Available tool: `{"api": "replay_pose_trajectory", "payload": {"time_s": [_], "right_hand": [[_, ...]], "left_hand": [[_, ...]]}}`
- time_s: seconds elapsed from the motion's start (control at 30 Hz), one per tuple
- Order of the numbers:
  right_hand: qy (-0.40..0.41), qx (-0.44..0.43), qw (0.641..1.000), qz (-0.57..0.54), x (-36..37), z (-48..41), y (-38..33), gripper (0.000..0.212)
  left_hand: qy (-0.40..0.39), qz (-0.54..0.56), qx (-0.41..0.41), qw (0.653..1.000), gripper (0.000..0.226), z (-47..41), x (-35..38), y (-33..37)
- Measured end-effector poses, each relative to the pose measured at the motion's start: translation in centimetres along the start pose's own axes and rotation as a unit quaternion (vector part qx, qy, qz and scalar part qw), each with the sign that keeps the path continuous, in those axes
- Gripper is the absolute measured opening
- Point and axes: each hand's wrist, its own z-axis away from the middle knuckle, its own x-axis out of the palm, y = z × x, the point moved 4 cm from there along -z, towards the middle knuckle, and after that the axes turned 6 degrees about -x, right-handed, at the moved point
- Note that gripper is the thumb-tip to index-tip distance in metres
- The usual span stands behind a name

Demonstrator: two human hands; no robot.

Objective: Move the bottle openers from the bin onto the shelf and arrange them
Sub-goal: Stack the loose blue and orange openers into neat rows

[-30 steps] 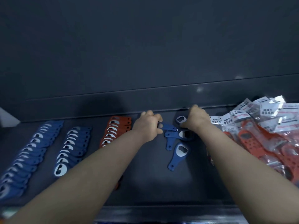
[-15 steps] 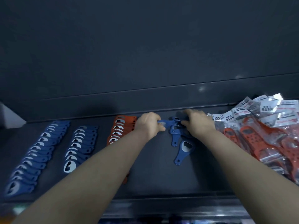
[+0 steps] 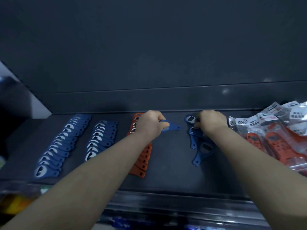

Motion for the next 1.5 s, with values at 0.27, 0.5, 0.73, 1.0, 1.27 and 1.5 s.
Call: {"api": "replay_pose_trajectory", "payload": {"time_s": [0.27, 0.5, 0.73, 1.0, 1.27, 1.5], "right_hand": [[-0.059, 0.059, 0.982, -0.168, 1.1, -0.4, -0.4, 0.017], [0.032, 0.045, 0.986, -0.159, -0.7, 0.6, -1.2, 0.014], [0.024, -0.102, 0.977, -0.187, 0.2, 4.2, -11.2, 0.019], [0.058, -0.116, 0.971, -0.2, -0.1, 8.6, -22.0, 0.02], [-0.014, -0.112, 0.974, -0.196, 2.2, 11.4, -27.9, 0.025], [-0.009, -0.131, 0.985, -0.108, 4.5, 11.1, -31.9, 0.035]], "left_hand": [[0.005, 0.08, -0.02, 0.997, 0.005, 0.4, 0.5, -1.1], [0.024, 0.057, -0.004, 0.998, 0.007, 1.8, -1.1, -1.7], [0.021, 0.099, -0.024, 0.995, 0.013, 4.2, -6.7, -9.9], [-0.079, 0.152, -0.091, 0.981, 0.011, 6.9, -13.0, -20.0], [-0.054, -0.082, 0.031, 0.995, 0.019, 5.8, -13.7, -21.9], [-0.014, -0.099, 0.035, 0.994, 0.011, 4.6, -14.9, -23.7]]}}
